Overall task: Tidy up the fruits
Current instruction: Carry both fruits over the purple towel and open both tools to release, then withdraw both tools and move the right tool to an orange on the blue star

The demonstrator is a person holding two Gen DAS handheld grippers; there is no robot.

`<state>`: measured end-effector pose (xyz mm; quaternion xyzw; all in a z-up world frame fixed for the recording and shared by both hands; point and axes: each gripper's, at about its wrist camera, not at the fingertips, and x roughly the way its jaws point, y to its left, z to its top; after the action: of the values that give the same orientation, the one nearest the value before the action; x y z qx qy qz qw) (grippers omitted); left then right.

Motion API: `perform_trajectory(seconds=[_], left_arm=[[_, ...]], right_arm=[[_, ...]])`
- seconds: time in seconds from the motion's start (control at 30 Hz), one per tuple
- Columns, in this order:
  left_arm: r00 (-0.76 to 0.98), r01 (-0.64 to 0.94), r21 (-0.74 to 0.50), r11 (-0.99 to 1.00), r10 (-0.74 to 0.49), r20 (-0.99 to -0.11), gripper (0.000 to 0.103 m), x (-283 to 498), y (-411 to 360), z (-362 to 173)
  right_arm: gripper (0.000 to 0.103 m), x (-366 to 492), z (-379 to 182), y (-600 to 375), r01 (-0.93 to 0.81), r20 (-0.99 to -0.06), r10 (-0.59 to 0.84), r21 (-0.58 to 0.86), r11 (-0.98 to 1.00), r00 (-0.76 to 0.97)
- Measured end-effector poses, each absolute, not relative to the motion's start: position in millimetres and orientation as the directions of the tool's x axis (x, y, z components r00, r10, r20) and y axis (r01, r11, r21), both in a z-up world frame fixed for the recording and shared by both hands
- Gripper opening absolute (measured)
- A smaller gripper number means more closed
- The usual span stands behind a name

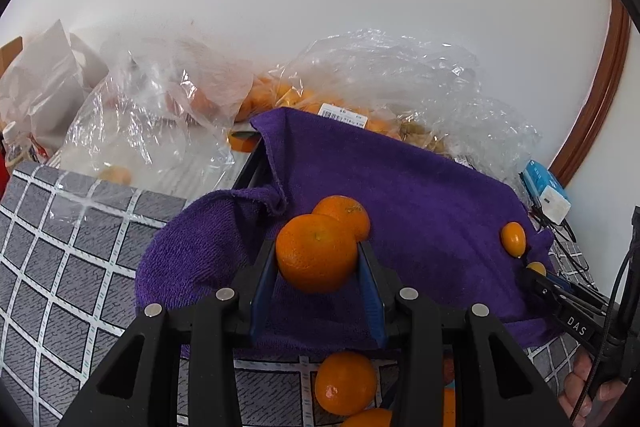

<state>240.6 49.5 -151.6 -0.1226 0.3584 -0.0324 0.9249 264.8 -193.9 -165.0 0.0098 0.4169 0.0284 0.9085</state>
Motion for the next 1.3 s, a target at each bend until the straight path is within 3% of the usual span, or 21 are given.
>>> perform_trajectory(seconds=[0.23, 0.43, 0.67, 0.77, 0.97, 1.3], left_arm=[[0.741, -0.031, -0.236, 0.971, -0.136, -0.658, 0.038, 241.4, 48.7, -152.4], [0.738, -0.027, -0.224, 0.974, -0.132, -0.662, 0.038, 243.1, 46.4, -151.4], [0.737, -0.014, -0.236, 0.972, -0.149, -0.659, 0.040, 242.3, 47.3, -148.6], [0.756, -0.001, -0.246, 0.969, -0.160, -0.634, 0.045, 236.5, 48.9, -146.5], [0.767, -0.005, -0.246, 0.969, -0.155, -0.623, 0.046, 233.3, 49.3, -142.7], [0.792, -0.031, -0.276, 0.961, -0.145, -0.593, 0.046, 226.2, 59.9, -126.2]], right_arm=[[0.028, 266.8, -166.1, -191.6, -0.044, -0.760, 0.051, 0.029, 0.999, 0.648], [0.048, 262.0, -158.3, -190.0, -0.046, -0.747, 0.038, 0.010, 0.999, 0.664], [0.054, 252.8, -145.3, -189.1, -0.041, -0.710, 0.027, -0.002, 0.999, 0.704], [0.054, 247.8, -141.9, -190.1, -0.029, -0.682, 0.015, -0.010, 1.000, 0.731], [0.054, 245.4, -140.6, -194.5, -0.006, -0.661, 0.008, 0.005, 1.000, 0.750], [0.054, 245.3, -131.4, -208.0, 0.006, -0.689, 0.066, 0.101, 0.995, 0.721]])
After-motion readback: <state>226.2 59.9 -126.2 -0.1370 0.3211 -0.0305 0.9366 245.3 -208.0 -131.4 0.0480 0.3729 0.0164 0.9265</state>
